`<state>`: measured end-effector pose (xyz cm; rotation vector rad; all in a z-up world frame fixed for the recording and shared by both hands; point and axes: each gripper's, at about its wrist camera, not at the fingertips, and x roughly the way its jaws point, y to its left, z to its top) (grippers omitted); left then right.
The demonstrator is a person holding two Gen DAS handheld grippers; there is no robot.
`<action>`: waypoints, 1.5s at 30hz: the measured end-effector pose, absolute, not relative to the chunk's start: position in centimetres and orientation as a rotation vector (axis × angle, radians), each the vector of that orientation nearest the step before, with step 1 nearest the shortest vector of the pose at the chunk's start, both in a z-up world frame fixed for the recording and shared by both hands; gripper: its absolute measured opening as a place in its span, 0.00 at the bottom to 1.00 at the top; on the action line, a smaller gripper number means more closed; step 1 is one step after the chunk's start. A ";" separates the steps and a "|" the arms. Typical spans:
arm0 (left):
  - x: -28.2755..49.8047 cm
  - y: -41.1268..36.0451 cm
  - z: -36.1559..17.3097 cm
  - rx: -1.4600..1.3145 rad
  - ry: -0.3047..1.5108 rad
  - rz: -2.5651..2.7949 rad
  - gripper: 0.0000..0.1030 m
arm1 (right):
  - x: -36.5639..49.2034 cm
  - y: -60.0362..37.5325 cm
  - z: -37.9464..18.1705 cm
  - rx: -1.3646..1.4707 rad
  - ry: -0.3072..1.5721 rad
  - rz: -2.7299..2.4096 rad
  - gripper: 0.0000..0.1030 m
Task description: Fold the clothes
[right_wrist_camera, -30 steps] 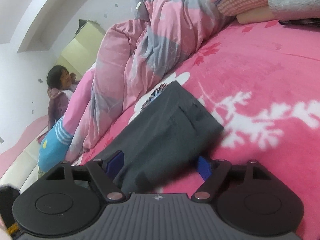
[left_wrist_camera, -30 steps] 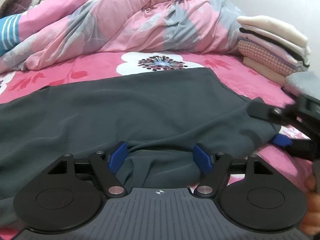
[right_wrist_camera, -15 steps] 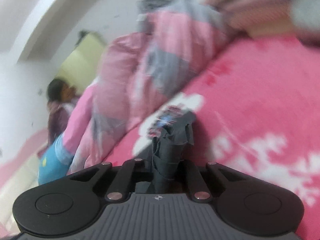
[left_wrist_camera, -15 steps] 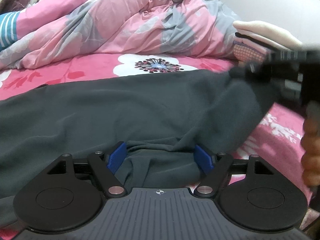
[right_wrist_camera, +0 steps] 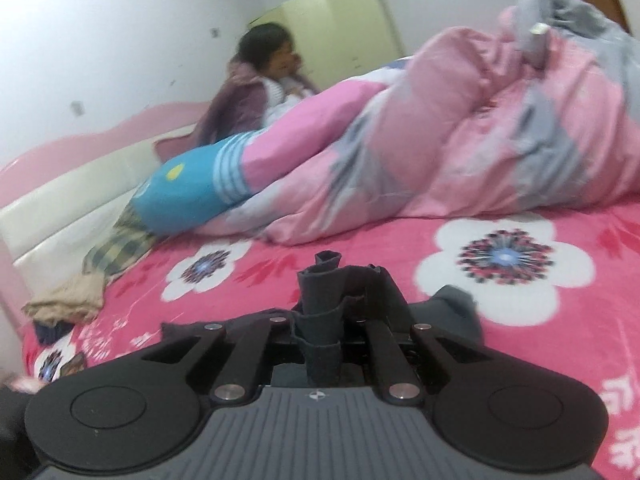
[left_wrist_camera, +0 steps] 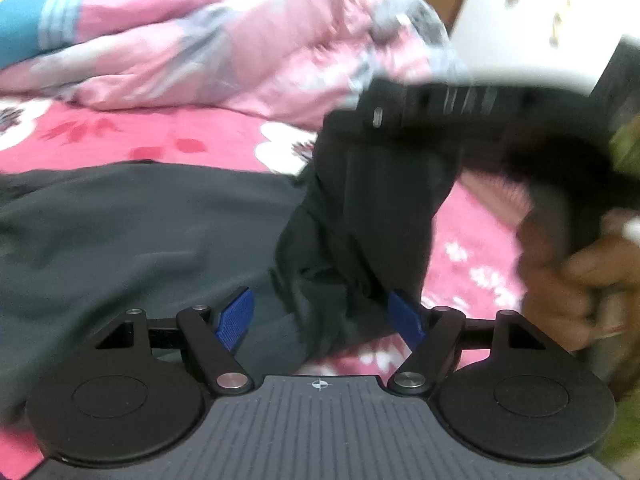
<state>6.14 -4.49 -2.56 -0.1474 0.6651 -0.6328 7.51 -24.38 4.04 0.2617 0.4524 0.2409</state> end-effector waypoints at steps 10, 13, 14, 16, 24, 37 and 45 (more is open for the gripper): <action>3.0 7.9 -2.3 -0.311 0.617 -0.415 0.52 | 10.0 -12.8 2.5 0.053 0.507 0.431 0.08; 2.9 10.1 -2.9 -0.359 0.603 -0.373 0.49 | 10.1 -9.0 1.8 -0.029 0.521 0.490 0.08; 2.9 10.7 -3.1 -0.371 0.599 -0.364 0.47 | 9.9 -7.5 1.6 -0.072 0.525 0.509 0.08; 2.9 11.9 -3.6 -0.400 0.597 -0.353 0.45 | 9.4 -5.3 1.2 -0.147 0.527 0.543 0.08; 2.2 16.5 -4.4 -0.515 0.524 -0.355 0.43 | 7.3 0.9 -0.8 -0.472 0.509 0.604 0.08; 4.1 19.0 -5.2 -0.775 0.526 -0.522 0.51 | 6.4 5.0 -4.8 -0.745 0.431 0.561 0.11; 7.0 18.0 -6.2 -0.785 0.630 -0.557 0.52 | 4.3 6.0 -6.8 -0.886 0.291 0.482 0.15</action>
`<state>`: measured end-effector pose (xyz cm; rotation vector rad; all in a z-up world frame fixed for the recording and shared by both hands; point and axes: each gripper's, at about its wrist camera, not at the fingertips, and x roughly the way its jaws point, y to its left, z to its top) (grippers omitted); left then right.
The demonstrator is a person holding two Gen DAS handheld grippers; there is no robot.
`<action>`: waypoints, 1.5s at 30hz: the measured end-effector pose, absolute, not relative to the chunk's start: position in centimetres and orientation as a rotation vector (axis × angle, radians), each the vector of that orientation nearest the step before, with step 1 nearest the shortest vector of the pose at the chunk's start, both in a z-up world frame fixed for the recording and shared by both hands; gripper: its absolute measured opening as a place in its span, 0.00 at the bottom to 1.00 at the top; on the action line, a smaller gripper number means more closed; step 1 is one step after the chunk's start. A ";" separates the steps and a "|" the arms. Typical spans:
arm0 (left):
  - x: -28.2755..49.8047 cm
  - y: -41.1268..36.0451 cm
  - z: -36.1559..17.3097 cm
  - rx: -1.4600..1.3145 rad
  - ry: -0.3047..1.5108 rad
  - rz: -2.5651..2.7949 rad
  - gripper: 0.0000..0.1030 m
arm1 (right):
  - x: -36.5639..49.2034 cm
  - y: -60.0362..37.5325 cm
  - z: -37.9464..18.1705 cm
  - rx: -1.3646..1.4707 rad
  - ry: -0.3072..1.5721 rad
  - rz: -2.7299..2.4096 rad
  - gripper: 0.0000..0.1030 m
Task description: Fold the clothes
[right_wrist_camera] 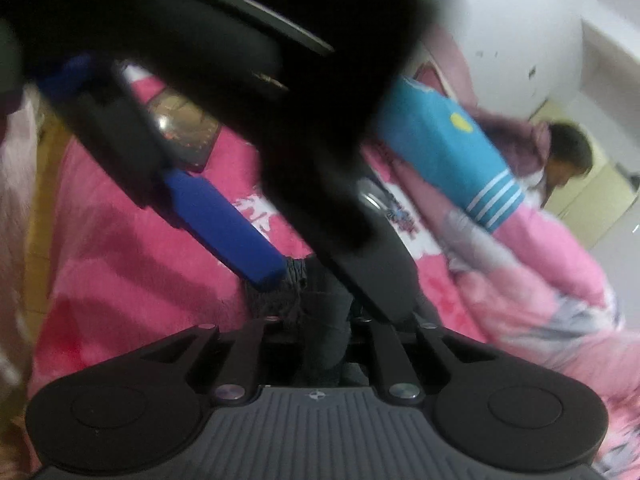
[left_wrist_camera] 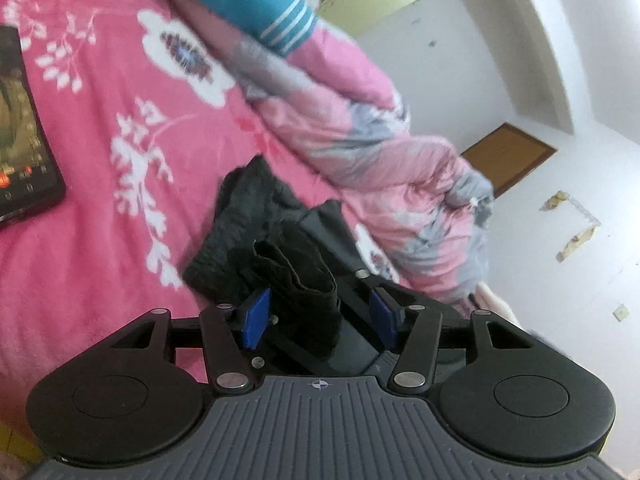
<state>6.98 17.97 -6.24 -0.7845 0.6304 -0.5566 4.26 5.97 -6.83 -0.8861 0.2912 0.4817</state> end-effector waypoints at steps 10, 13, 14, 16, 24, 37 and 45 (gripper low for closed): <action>8.6 19.2 -7.9 -0.866 0.665 -0.551 0.25 | 3.0 5.6 -8.1 -0.937 0.155 0.377 0.42; 8.8 19.5 -8.4 -0.886 0.671 -0.565 0.16 | 2.8 4.7 -7.6 -0.905 0.151 0.382 0.42; 8.8 19.5 -8.5 -0.885 0.672 -0.566 0.16 | 2.6 4.4 -7.5 -0.903 0.149 0.387 0.42; 8.8 19.4 -8.5 -0.872 0.673 -0.562 0.15 | 1.9 3.7 -7.3 -0.913 0.132 0.382 0.59; 8.3 19.3 -8.7 -0.798 0.660 -0.545 0.14 | 3.6 -4.6 -2.4 -0.448 0.319 0.471 0.80; 7.5 18.4 -8.3 -0.684 0.632 -0.513 0.12 | 19.2 -13.8 -2.6 0.405 0.969 0.494 0.56; 7.7 18.8 -8.7 -0.712 0.651 -0.524 0.12 | 21.4 -13.6 -0.2 0.654 0.996 0.622 0.27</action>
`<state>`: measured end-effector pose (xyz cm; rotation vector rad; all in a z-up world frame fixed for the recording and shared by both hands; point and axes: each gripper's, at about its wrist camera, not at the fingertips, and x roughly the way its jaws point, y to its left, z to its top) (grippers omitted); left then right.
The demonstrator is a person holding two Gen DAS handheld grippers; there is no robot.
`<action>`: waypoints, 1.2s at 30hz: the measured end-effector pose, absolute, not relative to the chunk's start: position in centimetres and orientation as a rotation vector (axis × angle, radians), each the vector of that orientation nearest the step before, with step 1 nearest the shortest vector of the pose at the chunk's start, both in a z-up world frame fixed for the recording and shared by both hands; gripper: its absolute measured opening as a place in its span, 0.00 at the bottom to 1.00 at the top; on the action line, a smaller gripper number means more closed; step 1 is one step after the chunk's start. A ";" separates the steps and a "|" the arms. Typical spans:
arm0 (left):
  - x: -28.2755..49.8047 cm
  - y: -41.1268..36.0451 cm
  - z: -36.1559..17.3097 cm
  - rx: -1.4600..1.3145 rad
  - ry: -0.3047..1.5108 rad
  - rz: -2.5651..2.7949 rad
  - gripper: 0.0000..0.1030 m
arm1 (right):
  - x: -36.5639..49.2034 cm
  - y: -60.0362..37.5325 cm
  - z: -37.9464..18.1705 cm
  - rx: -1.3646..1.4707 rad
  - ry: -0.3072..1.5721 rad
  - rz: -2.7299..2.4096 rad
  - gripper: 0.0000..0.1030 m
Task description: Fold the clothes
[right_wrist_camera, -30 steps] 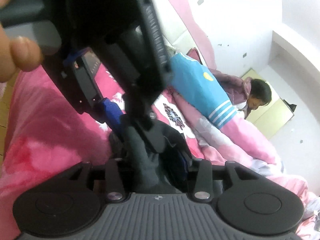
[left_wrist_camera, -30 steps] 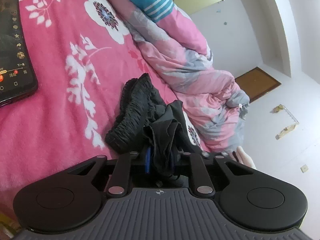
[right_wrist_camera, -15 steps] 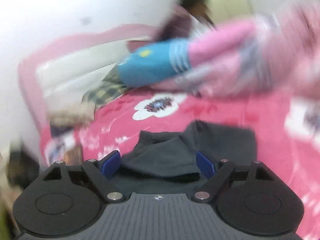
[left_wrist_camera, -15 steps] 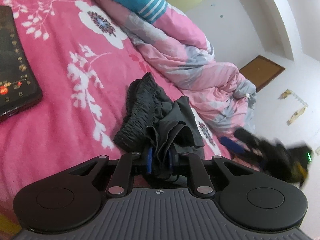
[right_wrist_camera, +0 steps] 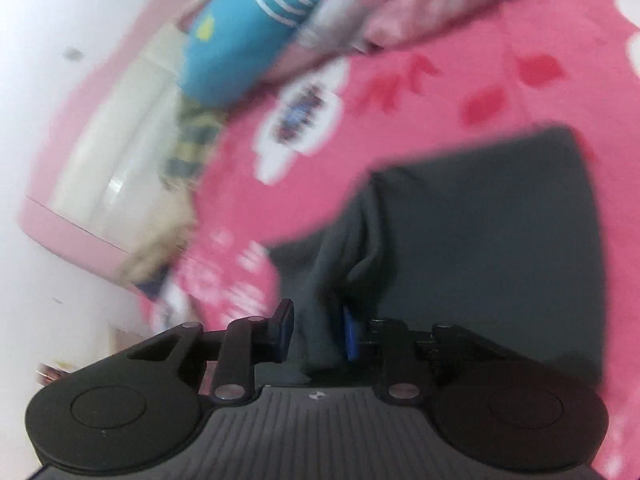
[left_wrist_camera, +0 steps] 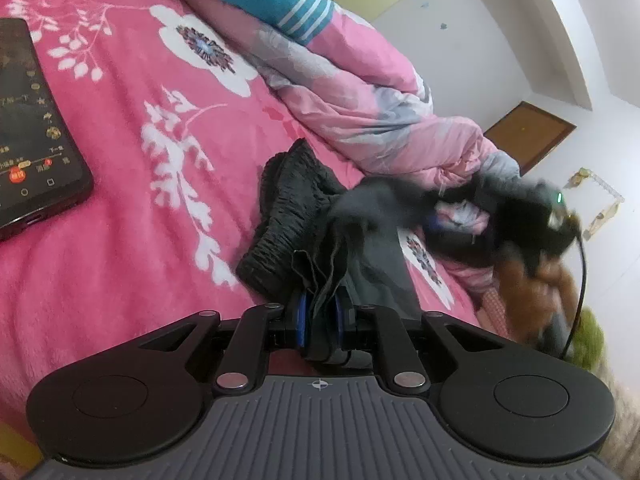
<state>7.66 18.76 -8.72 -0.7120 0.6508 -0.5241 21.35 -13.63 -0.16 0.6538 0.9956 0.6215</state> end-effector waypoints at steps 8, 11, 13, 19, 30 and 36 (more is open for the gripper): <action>7.7 18.8 -8.9 -0.719 0.659 -0.531 0.12 | 25.2 -9.4 3.4 0.655 0.866 0.697 0.54; 7.8 18.9 -9.1 -0.733 0.662 -0.538 0.11 | 24.0 -10.8 3.5 0.693 0.831 0.668 0.54; 8.0 19.0 -9.2 -0.749 0.669 -0.545 0.11 | 22.1 -12.5 3.5 0.699 0.801 0.626 0.54; 8.3 19.2 -9.4 -0.795 0.687 -0.566 0.22 | 12.8 -19.8 2.9 0.676 0.669 0.392 0.63; 7.1 18.5 -7.8 -0.727 0.677 -0.495 0.44 | 4.2 -23.0 -0.5 0.650 0.632 0.248 0.62; 2.7 17.3 -3.9 -0.439 0.494 -0.335 0.44 | 0.6 -23.8 -2.0 0.620 0.610 0.204 0.59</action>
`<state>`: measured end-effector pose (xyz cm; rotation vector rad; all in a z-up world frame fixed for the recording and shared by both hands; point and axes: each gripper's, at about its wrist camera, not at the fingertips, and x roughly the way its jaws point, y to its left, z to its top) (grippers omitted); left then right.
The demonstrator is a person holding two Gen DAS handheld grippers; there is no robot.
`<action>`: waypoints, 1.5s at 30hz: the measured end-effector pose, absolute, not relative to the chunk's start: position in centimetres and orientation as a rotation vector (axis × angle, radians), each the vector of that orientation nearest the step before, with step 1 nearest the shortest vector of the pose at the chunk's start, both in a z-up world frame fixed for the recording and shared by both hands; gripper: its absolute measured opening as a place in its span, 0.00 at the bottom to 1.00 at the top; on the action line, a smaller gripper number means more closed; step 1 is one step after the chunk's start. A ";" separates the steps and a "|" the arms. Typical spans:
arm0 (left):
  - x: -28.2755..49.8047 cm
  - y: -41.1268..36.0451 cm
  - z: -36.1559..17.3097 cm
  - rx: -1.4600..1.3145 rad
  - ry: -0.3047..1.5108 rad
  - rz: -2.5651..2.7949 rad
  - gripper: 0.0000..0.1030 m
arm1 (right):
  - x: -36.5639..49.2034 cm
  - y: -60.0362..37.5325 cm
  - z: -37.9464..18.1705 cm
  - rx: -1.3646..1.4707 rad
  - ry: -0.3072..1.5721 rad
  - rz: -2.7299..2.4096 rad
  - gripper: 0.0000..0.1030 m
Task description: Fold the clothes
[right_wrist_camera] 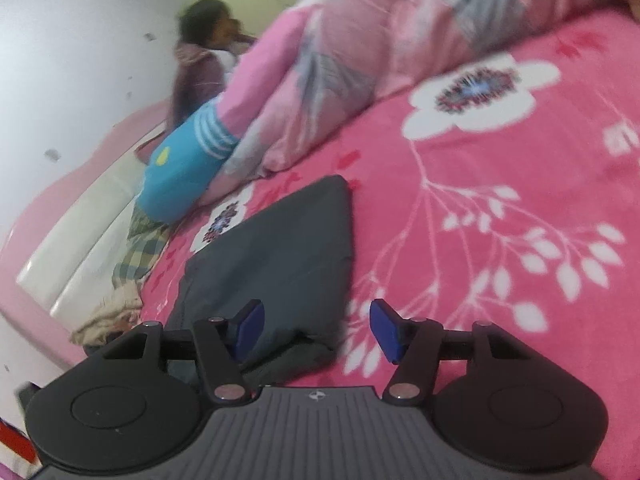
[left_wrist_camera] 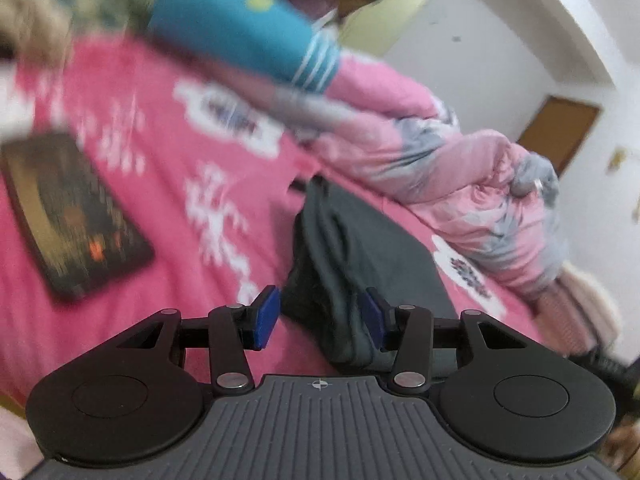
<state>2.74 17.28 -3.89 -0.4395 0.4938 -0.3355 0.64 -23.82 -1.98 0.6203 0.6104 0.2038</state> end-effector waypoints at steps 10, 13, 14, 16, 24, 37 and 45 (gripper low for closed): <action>2.4 10.5 -2.6 -0.118 0.474 -0.369 0.32 | 0.4 -22.3 -2.2 0.541 0.574 0.260 0.53; 3.5 11.1 -3.2 -0.143 0.519 -0.338 0.31 | 0.3 -21.8 -2.3 0.517 0.563 0.277 0.53; 3.8 11.3 -3.4 -0.151 0.531 -0.335 0.31 | 0.3 -21.6 -2.3 0.509 0.559 0.283 0.53; 3.9 11.5 -3.7 -0.163 0.551 -0.339 0.31 | 0.1 -21.7 -2.4 0.511 0.560 0.281 0.53; 4.1 11.4 -4.4 -0.161 0.582 -0.344 0.20 | 0.1 -22.3 -3.1 0.549 0.576 0.258 0.53; 4.9 14.6 -4.2 -0.331 0.622 -0.323 0.00 | 0.0 -23.6 -3.2 0.615 0.574 0.221 0.53; 4.4 16.5 -4.1 -0.407 0.626 -0.308 0.30 | 0.4 -24.8 -3.1 0.690 0.583 0.233 0.53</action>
